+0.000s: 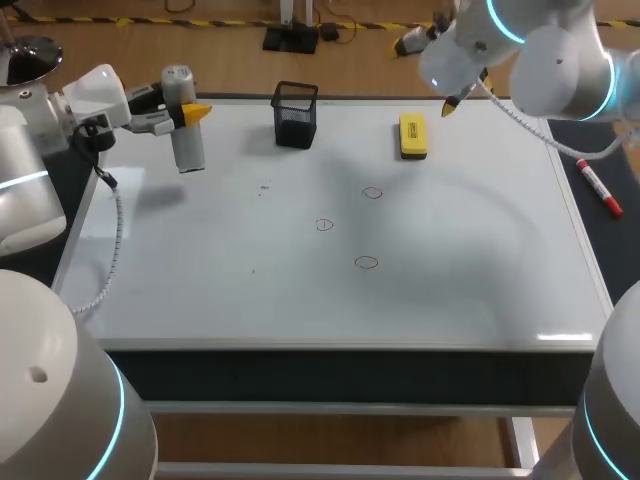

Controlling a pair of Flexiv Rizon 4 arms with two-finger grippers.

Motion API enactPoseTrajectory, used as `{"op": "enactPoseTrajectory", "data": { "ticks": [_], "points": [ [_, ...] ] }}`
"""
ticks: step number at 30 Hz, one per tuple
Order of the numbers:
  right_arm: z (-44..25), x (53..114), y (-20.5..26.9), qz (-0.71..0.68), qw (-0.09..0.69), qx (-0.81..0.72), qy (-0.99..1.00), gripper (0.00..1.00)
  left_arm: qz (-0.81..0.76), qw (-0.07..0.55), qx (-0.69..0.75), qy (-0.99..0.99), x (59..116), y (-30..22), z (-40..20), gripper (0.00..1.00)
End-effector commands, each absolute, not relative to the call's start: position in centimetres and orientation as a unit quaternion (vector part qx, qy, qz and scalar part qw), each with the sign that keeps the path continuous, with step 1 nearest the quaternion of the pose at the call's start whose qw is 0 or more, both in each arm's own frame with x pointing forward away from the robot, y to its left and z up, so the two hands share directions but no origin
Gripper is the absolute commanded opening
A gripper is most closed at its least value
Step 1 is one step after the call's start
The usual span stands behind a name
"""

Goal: Pick up the inspection probe, press it on each red-marked spot on the whiteboard one by one, put down the probe, pick up the eraser, and wipe off all the red marks.

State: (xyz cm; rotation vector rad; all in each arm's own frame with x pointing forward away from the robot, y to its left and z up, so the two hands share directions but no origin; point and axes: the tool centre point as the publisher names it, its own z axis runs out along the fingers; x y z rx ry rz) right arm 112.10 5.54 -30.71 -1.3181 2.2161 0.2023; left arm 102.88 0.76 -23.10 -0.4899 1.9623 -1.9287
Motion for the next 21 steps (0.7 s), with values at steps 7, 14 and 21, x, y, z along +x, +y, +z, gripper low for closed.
{"op": "enactPoseTrajectory", "data": {
  "ticks": [7, 14, 21],
  "points": [
    [-33.8, 113.3, 4.9, -0.034, 0.094, -0.731, 0.675, 1.00, -0.681, 0.174, -0.172, 0.690, 102.9, 0.7, -23.1, 0.00],
    [-35.1, 113.4, 4.4, -0.029, 0.041, -0.765, 0.642, 1.00, -0.681, 0.174, -0.172, 0.690, 102.9, 0.7, -23.1, 0.00],
    [-35.7, 113.9, 4.1, -0.048, 0.003, -0.775, 0.630, 1.00, -0.681, 0.174, -0.172, 0.690, 102.9, 0.7, -23.1, 0.00]
  ]
}}
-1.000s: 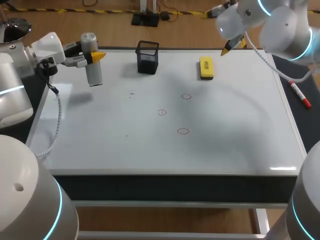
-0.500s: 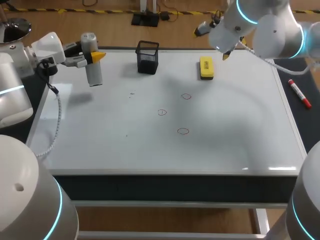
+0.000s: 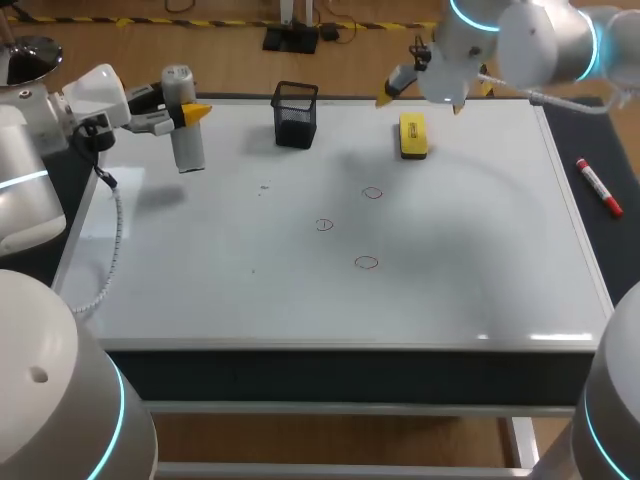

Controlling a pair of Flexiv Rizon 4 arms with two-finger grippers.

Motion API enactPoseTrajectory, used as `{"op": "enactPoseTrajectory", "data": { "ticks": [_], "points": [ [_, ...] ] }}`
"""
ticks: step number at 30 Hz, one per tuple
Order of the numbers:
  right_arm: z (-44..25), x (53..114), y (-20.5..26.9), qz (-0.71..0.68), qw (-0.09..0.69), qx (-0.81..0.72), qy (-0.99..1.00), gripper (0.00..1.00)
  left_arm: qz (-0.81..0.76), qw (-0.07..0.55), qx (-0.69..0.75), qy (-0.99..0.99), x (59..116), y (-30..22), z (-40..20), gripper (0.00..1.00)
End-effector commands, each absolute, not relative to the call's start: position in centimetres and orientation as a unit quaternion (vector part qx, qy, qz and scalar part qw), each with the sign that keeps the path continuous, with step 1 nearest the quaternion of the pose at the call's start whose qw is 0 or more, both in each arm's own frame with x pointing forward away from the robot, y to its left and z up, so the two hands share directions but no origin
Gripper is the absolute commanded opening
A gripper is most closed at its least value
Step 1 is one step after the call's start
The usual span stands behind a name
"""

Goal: Pick up the inspection probe, press it on each red-marked spot on the whiteboard one by one, put down the probe, pick up the eraser, and wipe off all the red marks.

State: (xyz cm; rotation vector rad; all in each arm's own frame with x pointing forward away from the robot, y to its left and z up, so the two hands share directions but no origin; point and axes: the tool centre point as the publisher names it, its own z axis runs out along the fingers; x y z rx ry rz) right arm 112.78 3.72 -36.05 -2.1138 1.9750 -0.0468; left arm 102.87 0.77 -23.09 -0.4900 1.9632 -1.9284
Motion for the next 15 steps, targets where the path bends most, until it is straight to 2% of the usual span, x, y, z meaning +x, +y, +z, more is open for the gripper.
{"op": "enactPoseTrajectory", "data": {
  "ticks": [1, 15],
  "points": [
    [-35.7, 113.9, 4.1, -0.048, 0.002, -0.776, 0.630, 1.00, -0.681, 0.174, -0.172, 0.690, 102.9, 0.7, -23.1, 0.00],
    [-37.0, 113.7, 5.0, 0.006, 0.001, -0.740, 0.673, 1.00, -0.681, 0.174, -0.172, 0.690, 102.9, 0.7, -23.1, 0.00]
  ]
}}
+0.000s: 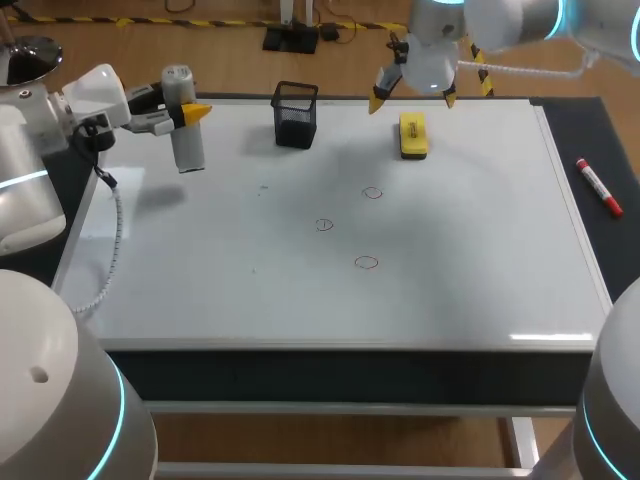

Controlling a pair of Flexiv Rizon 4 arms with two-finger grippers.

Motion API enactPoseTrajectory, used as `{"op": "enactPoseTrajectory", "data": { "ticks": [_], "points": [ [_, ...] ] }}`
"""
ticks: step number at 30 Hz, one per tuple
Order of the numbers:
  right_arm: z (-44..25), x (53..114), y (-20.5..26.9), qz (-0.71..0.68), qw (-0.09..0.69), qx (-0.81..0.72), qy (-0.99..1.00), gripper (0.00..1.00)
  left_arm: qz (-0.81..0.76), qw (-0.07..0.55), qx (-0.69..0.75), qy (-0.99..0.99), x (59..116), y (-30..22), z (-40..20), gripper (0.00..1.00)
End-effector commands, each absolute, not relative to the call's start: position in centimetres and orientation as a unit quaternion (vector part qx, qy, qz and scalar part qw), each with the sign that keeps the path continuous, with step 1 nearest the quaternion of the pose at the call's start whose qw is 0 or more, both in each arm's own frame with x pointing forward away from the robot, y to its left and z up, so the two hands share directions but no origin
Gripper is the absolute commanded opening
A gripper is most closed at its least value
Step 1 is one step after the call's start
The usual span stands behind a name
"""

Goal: Pick up the inspection probe, press it on each red-marked spot on the whiteboard one by one, put down the probe, pick up the eraser, and wipe off all the red marks.

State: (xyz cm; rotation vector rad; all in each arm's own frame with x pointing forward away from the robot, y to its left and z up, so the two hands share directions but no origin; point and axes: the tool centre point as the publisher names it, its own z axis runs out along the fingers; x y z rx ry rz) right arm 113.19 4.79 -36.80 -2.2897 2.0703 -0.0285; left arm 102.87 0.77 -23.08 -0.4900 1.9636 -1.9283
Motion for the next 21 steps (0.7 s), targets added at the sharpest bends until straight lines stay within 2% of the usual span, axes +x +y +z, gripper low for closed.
{"op": "enactPoseTrajectory", "data": {
  "ticks": [1, 21],
  "points": [
    [-37.2, 113.7, 5.1, 0.013, 0.000, -0.737, 0.675, 1.00, -0.681, 0.174, -0.172, 0.690, 102.9, 0.7, -23.1, 0.00],
    [-39.8, 111.4, 3.4, 0.034, -0.016, -0.718, 0.695, 1.00, -0.681, 0.174, -0.172, 0.690, 102.9, 0.7, -23.1, 0.00]
  ]
}}
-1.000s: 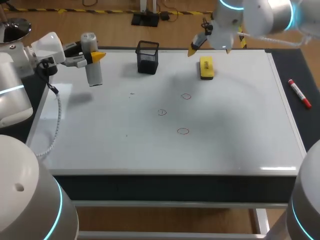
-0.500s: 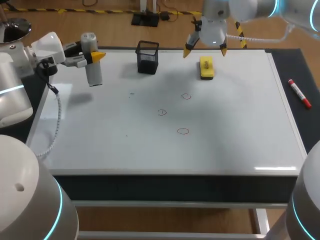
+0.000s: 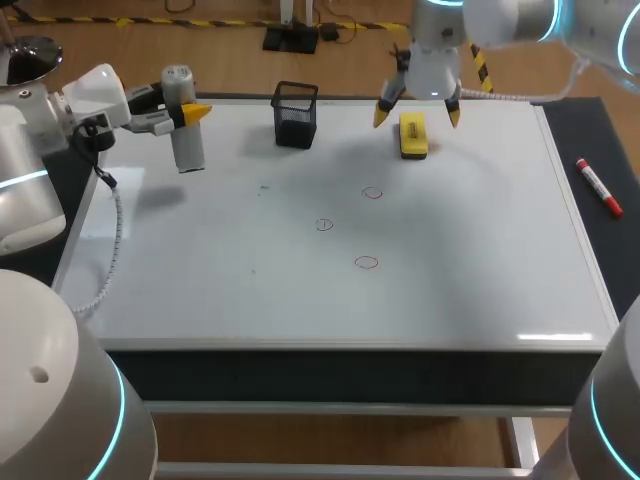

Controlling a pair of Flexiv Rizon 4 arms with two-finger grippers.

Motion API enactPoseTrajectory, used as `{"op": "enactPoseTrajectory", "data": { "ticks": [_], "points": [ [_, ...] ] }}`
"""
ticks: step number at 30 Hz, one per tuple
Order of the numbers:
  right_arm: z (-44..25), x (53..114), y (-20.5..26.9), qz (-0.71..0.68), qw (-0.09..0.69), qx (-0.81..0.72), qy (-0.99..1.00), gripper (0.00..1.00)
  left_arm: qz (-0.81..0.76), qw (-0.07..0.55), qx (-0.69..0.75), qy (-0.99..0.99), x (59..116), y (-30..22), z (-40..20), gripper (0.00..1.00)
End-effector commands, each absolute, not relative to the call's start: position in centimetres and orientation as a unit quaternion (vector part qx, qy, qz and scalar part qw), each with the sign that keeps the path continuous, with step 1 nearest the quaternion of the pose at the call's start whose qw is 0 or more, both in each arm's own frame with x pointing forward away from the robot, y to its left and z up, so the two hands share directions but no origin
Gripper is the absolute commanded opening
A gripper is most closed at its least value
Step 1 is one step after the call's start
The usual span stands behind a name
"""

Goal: Pick up the inspection probe, press it on each red-marked spot on the whiteboard one by one, put down the probe, pick up the eraser, and wipe off all the red marks.

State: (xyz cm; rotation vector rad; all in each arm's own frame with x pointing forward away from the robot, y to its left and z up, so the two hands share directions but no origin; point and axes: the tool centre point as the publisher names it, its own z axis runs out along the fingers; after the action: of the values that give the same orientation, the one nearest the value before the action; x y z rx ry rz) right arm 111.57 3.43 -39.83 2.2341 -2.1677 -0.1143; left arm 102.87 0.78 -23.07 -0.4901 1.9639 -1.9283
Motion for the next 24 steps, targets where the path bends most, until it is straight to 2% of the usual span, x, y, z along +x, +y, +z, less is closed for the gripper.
{"op": "enactPoseTrajectory", "data": {
  "ticks": [1, 24],
  "points": [
    [-39.9, 111.4, 3.3, -0.035, 0.017, 0.718, -0.695, 1.00, -0.681, 0.174, -0.172, 0.690, 102.9, 0.7, -23.1, 0.00],
    [-41.8, 112.3, 3.4, -0.031, 0.022, 0.706, -0.707, 1.00, -0.681, 0.174, -0.172, 0.690, 102.9, 0.7, -23.1, 0.00]
  ]
}}
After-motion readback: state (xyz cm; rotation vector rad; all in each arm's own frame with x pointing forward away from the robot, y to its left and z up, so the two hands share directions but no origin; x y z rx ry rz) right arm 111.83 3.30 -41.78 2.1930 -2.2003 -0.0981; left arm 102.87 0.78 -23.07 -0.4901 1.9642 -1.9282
